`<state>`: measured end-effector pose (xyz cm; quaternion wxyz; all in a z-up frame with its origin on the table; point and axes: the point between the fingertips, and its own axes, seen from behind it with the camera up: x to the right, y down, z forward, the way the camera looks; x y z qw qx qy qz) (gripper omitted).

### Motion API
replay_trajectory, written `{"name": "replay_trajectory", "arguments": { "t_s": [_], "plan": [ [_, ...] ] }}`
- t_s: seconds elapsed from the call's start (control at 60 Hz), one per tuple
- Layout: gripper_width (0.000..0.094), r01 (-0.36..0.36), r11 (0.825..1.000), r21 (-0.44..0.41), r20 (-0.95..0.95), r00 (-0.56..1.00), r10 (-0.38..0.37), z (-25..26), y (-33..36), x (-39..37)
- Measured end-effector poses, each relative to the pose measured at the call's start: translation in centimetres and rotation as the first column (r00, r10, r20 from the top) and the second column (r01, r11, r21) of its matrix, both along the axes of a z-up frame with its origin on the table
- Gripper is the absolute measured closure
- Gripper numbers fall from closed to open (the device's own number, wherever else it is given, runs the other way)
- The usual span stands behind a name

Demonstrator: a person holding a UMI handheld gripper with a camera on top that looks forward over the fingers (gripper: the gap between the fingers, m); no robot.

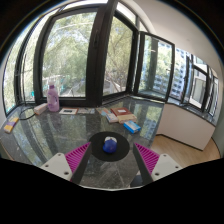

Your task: Arrange mouse

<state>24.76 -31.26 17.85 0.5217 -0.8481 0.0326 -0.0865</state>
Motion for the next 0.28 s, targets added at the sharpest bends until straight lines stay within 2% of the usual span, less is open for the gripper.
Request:
{"name": "replay_trajectory", "arguments": {
  "t_s": [0.283],
  "plan": [
    [0.0084, 0.001, 1.0, 0.008, -0.012, 1.0, 0.0, 0.8, -2.8, -0.9]
  ]
}}
